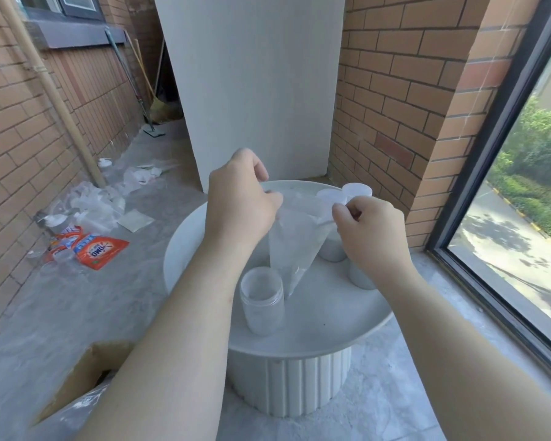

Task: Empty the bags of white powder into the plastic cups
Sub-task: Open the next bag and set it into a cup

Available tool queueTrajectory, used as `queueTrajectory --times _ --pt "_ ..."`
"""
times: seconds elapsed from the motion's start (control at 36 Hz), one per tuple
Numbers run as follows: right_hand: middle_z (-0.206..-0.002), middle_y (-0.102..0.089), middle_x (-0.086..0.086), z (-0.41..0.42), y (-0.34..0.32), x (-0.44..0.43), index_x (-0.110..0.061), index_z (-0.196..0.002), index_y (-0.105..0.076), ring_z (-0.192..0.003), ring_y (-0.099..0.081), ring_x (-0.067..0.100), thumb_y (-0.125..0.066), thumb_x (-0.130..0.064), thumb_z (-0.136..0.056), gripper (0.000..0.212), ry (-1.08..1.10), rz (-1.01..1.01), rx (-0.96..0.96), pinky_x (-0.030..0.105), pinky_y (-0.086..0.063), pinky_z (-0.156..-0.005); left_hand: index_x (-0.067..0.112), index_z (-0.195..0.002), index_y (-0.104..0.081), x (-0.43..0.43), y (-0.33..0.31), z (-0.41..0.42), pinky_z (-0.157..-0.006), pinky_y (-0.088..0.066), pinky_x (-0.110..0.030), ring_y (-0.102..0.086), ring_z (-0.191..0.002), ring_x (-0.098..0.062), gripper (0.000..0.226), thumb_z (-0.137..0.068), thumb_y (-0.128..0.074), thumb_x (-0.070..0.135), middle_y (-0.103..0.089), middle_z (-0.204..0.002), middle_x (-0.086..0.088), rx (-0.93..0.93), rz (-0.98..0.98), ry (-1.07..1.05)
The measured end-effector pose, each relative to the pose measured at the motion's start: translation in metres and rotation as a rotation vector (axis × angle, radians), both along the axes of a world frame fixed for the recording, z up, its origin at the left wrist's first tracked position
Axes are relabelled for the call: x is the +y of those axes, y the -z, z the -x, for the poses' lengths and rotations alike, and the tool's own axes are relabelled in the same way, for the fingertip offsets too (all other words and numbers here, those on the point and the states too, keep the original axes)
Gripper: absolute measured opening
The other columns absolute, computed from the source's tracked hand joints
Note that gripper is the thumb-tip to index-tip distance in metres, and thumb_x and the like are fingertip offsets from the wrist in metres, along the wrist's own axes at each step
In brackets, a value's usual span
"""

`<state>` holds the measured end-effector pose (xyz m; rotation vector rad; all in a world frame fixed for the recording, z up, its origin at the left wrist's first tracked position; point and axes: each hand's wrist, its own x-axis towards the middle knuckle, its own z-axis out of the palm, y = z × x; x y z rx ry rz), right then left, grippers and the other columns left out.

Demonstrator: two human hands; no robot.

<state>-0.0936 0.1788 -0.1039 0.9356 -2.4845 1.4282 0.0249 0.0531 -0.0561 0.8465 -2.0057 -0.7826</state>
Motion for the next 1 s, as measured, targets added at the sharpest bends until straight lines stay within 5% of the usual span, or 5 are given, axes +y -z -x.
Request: queueTrajectory --times 0.33,0.53,0.64,0.78,1.0 --pt "-0.073 -0.073 0.014 -0.005 0.001 0.032 -0.005 -0.069 -0.065 -0.065 -0.068 0.027 -0.033 -0.048 -0.106 0.065 0.011 0.383 -0.669 0.042 -0.058 -0.075 0.013 -0.086 -0.05 0.041 -0.035 0.019 -0.055 -0.056 -0.041 -0.067 -0.057 -0.024 0.017 -0.073 -0.056 0.003 -0.058 -0.059 -0.001 0.243 0.272 0.107" --pt "-0.082 -0.078 0.004 -0.033 -0.004 0.036 -0.03 -0.083 -0.07 -0.093 -0.072 0.036 -0.043 -0.045 -0.107 0.039 -0.129 0.528 -1.103 0.052 -0.056 -0.093 0.016 -0.086 -0.051 0.063 -0.056 0.013 -0.055 -0.057 -0.04 -0.068 -0.056 -0.018 0.02 -0.075 -0.062 0.004 -0.062 -0.06 0.0 0.314 0.263 0.179" --pt "-0.086 -0.074 0.012 -0.039 -0.008 0.04 -0.018 -0.098 -0.076 -0.067 -0.068 0.036 -0.049 -0.048 -0.102 0.041 -0.223 0.671 -1.378 0.046 -0.057 -0.079 0.015 -0.084 -0.05 0.07 -0.063 0.005 -0.053 -0.058 -0.039 -0.068 -0.049 -0.01 0.022 -0.077 -0.064 -0.001 -0.065 -0.063 -0.006 0.342 0.182 0.22" --pt "-0.082 -0.075 0.0 -0.031 -0.004 0.039 -0.024 -0.081 -0.077 -0.055 -0.066 0.021 -0.044 -0.054 -0.103 0.05 -0.165 0.741 -1.406 0.028 -0.051 -0.052 0.015 -0.082 -0.05 0.065 -0.068 -0.009 -0.043 -0.052 -0.028 -0.064 -0.043 -0.016 0.026 -0.074 -0.066 -0.004 -0.067 -0.063 -0.01 0.359 0.044 0.234" --pt "-0.087 -0.074 0.0 -0.026 -0.002 0.035 -0.027 -0.095 -0.072 -0.062 -0.067 0.022 -0.044 -0.061 -0.101 0.044 -0.059 0.785 -1.359 0.03 -0.049 -0.054 0.015 -0.099 -0.052 0.059 -0.068 -0.039 -0.057 -0.059 -0.041 -0.069 -0.05 -0.028 0.027 -0.082 -0.071 0.024 -0.07 -0.06 -0.006 0.028 -0.141 0.3"
